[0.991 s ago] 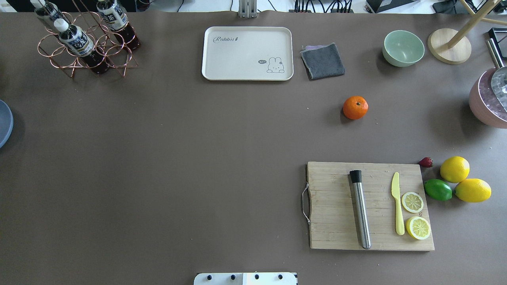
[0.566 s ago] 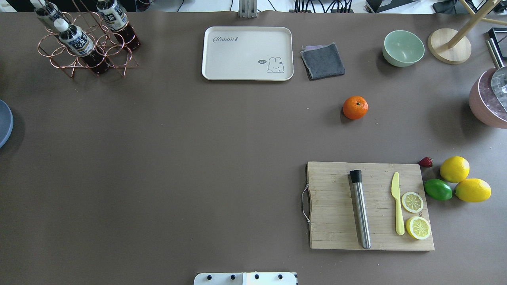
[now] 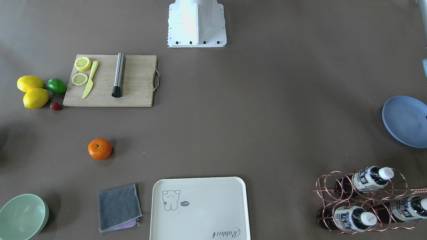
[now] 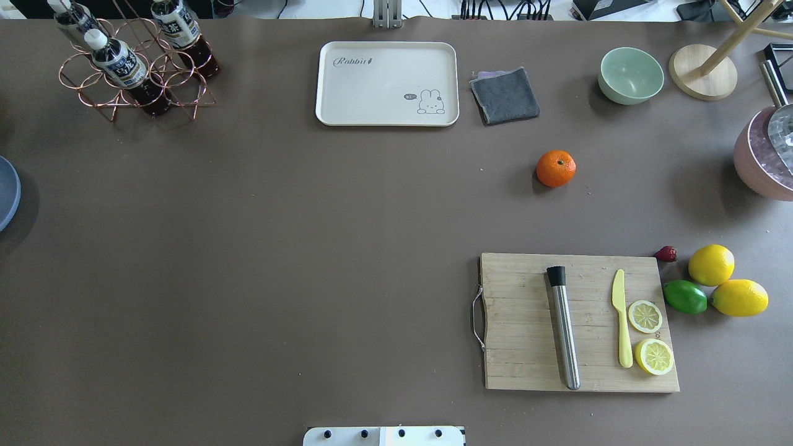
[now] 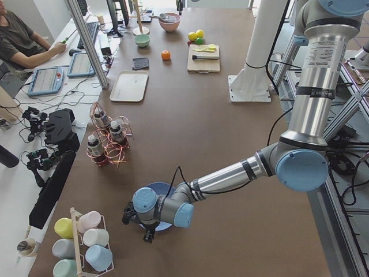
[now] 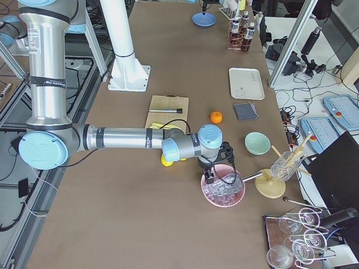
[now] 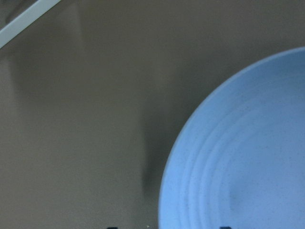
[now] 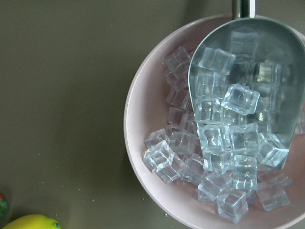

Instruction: Pick orange to plate

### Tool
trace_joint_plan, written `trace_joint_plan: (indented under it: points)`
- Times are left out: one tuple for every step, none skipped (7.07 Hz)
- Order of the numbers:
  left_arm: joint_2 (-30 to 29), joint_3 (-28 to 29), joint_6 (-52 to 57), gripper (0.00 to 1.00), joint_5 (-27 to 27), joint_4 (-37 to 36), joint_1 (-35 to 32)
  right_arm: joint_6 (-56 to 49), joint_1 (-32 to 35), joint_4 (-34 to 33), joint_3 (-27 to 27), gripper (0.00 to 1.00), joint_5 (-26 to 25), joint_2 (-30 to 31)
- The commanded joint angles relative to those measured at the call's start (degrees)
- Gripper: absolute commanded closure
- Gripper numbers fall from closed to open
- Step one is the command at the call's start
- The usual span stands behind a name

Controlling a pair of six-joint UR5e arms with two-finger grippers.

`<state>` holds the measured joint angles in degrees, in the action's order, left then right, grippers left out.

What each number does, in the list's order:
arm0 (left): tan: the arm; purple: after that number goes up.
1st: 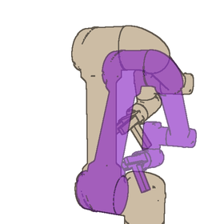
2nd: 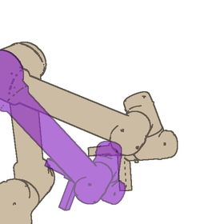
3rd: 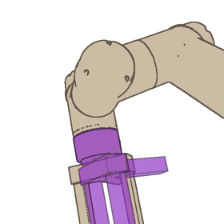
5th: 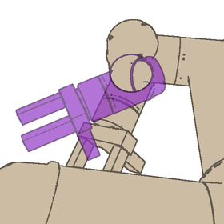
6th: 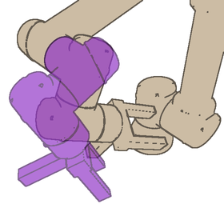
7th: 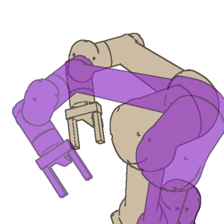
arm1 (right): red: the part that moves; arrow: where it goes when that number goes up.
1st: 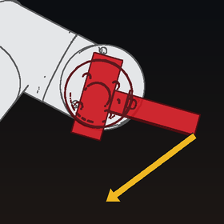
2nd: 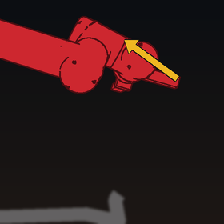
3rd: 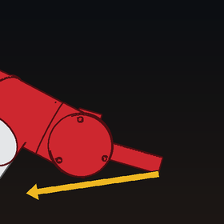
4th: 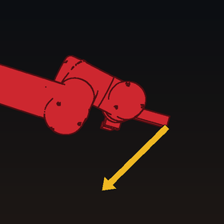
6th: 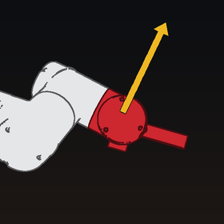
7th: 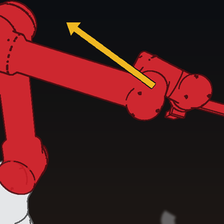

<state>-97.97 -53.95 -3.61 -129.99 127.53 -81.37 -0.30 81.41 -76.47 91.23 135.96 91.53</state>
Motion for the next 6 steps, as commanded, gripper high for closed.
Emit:
trace_joint_plan:
  points:
    - [-0.03,0.60,0.00,0.34,0.00,0.09,0.68,0.04,-0.11,0.00,-0.08,0.00,0.01,0.05]
    - [-0.03,1.03,0.00,0.49,0.09,0.44,0.86,0.04,-0.11,0.00,-0.09,0.00,0.01,0.05]
    - [-0.03,1.04,0.00,0.82,0.00,0.44,0.86,0.04,-0.11,0.00,0.00,0.00,0.01,-0.04]
    - [-0.11,0.86,-0.08,1.00,0.00,0.44,0.86,0.04,-0.11,0.00,0.00,0.00,0.44,0.05]
    - [-0.72,0.60,-0.26,1.00,-0.35,0.44,0.86,0.21,-0.11,0.00,0.26,0.00,1.75,-0.04]
    - [-0.99,-1.58,-1.22,1.00,-1.22,0.18,0.86,0.91,-0.11,-0.52,1.05,0.00,2.55,-0.65]
